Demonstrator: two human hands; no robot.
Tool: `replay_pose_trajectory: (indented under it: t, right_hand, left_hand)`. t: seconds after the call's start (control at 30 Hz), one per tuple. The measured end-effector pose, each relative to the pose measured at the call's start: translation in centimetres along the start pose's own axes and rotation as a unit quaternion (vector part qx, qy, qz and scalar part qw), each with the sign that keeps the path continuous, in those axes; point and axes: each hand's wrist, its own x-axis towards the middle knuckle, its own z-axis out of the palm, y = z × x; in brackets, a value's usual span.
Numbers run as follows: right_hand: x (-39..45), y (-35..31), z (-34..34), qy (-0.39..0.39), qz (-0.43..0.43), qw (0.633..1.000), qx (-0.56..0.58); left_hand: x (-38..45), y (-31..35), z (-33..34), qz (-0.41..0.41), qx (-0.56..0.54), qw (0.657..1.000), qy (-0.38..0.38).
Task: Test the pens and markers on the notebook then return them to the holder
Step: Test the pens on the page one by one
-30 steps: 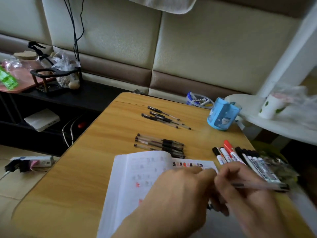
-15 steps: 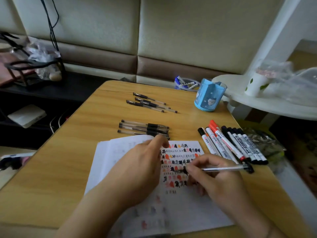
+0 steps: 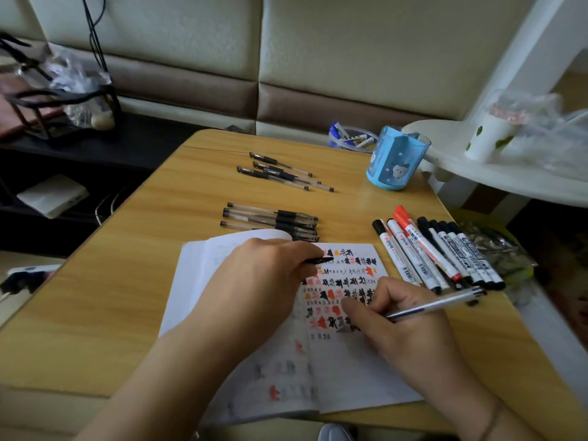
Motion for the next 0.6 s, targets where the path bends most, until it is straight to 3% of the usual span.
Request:
replay_pose_trajectory:
  t: [0.6]
  right_hand:
    - [0.12, 0.47, 0.18, -0.025, -0.002, 0.998, -0.056]
  left_hand:
    - [-0.06, 0.64, 0.26, 0.001, -0.003, 1.000, -0.020]
